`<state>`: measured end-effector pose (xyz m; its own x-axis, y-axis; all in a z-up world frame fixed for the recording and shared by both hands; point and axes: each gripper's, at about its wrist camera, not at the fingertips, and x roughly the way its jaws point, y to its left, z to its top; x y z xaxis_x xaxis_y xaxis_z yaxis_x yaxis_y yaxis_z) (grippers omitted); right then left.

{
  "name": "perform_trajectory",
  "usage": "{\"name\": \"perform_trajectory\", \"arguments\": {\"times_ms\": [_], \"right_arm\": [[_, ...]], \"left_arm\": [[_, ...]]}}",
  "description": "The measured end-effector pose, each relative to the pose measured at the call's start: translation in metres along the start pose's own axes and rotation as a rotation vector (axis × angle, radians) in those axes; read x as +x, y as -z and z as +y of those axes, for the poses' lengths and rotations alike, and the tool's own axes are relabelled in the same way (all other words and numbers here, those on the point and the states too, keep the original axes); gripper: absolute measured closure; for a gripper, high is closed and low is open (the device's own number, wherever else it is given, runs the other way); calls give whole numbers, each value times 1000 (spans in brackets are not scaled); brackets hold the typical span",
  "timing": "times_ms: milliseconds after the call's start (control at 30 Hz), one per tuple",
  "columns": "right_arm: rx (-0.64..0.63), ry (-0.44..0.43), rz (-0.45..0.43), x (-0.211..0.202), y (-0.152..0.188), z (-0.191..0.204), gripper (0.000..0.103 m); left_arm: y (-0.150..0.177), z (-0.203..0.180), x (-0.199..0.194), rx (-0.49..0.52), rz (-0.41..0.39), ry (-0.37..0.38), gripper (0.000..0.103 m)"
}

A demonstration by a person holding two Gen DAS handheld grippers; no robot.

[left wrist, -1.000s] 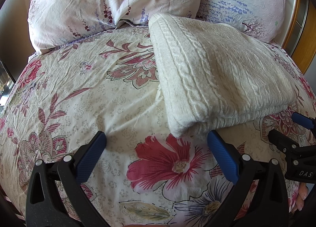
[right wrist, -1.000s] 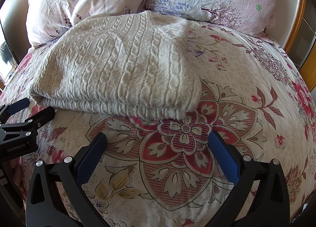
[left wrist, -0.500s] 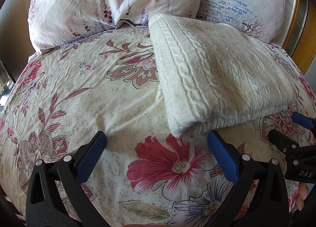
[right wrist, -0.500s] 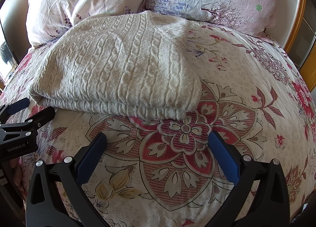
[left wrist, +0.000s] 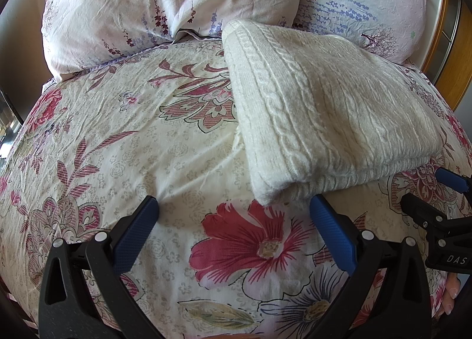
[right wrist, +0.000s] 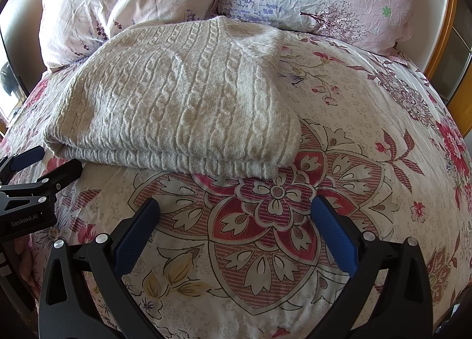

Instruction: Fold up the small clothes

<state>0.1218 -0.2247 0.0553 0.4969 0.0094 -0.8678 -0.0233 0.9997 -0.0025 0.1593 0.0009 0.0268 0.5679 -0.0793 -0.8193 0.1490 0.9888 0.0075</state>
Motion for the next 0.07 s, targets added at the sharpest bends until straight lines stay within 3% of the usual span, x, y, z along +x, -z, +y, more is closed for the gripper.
{"name": "perform_trajectory", "arguments": {"times_ms": [67], "right_arm": [[0,0,0,0,0,0,1]], "left_arm": [[0,0,0,0,0,0,2]]}}
